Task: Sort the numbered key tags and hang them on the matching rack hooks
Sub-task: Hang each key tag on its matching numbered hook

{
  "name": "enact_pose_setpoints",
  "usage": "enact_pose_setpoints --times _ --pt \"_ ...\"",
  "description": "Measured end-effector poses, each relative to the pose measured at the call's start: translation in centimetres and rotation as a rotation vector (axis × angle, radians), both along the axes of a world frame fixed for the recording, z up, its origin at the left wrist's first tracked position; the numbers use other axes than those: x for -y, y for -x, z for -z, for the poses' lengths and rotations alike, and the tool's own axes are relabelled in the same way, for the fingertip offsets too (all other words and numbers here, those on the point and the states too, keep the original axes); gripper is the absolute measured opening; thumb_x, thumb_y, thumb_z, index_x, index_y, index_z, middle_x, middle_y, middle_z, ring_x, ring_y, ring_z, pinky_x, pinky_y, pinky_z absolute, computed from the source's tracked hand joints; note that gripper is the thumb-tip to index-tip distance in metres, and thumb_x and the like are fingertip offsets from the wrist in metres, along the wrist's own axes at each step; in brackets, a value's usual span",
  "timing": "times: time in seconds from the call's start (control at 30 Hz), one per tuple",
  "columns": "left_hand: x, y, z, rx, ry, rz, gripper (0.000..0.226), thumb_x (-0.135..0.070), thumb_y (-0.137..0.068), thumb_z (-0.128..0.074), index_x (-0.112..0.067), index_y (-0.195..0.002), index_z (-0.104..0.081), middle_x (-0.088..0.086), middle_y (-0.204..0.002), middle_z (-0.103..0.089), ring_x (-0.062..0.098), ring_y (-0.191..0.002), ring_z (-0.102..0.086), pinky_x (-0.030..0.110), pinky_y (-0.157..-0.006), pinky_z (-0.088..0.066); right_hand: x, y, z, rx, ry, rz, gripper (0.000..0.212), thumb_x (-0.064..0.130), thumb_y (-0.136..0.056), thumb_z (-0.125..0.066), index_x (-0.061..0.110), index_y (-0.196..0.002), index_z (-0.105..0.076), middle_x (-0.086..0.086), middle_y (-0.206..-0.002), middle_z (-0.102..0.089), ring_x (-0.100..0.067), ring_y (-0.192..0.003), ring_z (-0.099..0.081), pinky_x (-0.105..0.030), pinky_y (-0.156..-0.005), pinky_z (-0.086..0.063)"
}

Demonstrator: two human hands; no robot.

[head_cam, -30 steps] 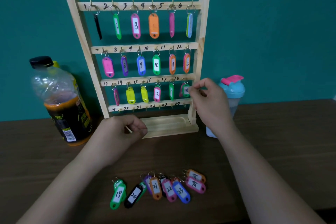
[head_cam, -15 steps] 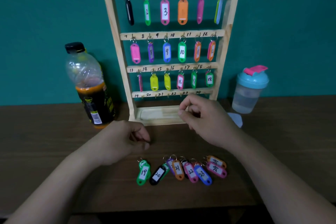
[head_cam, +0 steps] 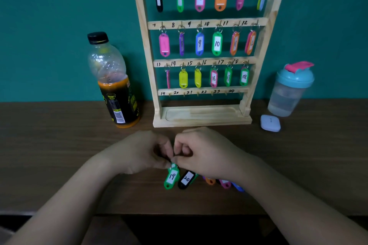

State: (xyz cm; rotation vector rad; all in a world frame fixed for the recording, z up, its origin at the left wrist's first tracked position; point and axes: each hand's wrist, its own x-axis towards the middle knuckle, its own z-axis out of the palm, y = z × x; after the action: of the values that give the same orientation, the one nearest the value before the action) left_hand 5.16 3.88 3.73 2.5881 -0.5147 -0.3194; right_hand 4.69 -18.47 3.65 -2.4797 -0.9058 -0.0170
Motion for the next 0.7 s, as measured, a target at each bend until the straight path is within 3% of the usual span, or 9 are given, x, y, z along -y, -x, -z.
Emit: enact_pose_setpoints --times 0.17,0.27,0.37,0.53,0.7 --pt "0.1 -0.2 0.2 0.001 0.009 -0.007 0.018 -0.031 -0.081 -0.089 -0.032 -0.096 -0.079 -0.019 -0.090 -0.076 -0.002 -0.088 -0.068 0.013 -0.075 -0.050 -1.1 0.2 0.4 -0.017 0.117 0.000 0.021 0.046 -0.092 -0.075 0.026 -0.092 -0.070 0.012 -0.087 -0.060 -0.007 -0.079 -0.059 -0.029 -0.065 -0.048" --pt "0.1 -0.2 0.2 -0.011 0.017 -0.022 0.017 -0.030 -0.081 -0.089 -0.032 -0.095 -0.080 -0.018 -0.090 -0.076 -0.001 -0.088 -0.068 0.016 -0.078 -0.052 -1.4 0.4 0.5 -0.025 0.154 0.016 0.015 0.040 -0.095 -0.074 0.025 -0.096 -0.069 0.011 -0.092 -0.062 -0.010 -0.084 -0.061 -0.033 -0.071 -0.054" --pt "0.1 -0.3 0.3 -0.023 0.018 -0.029 0.014 -0.030 -0.082 -0.088 -0.035 -0.093 -0.080 -0.018 -0.091 -0.077 0.000 -0.090 -0.069 0.022 -0.083 -0.054 -1.5 0.4 0.8 -0.022 0.185 0.035 0.012 0.035 -0.097 -0.073 0.025 -0.097 -0.067 0.009 -0.094 -0.064 -0.010 -0.084 -0.061 -0.029 -0.068 -0.051" --pt "0.6 -0.6 0.8 -0.009 0.042 -0.084 0.014 -0.028 -0.083 -0.085 -0.039 -0.089 -0.078 -0.020 -0.089 -0.075 -0.002 -0.088 -0.068 0.030 -0.086 -0.057 -1.4 -0.1 1.5 -0.079 0.124 0.027 0.006 0.029 -0.100 -0.070 0.026 -0.096 -0.070 0.009 -0.090 -0.069 -0.007 -0.082 -0.066 -0.035 -0.074 -0.061" --pt "1.1 -0.9 1.0 0.056 0.092 -0.151 0.015 -0.020 -0.083 -0.083 -0.033 -0.085 -0.076 -0.013 -0.085 -0.075 0.004 -0.084 -0.068 0.028 -0.079 -0.056 -1.1 -0.9 1.9 -0.069 0.018 0.025 0.008 0.030 -0.102 -0.069 0.025 -0.096 -0.073 0.011 -0.088 -0.071 -0.002 -0.078 -0.064 -0.032 -0.073 -0.058"
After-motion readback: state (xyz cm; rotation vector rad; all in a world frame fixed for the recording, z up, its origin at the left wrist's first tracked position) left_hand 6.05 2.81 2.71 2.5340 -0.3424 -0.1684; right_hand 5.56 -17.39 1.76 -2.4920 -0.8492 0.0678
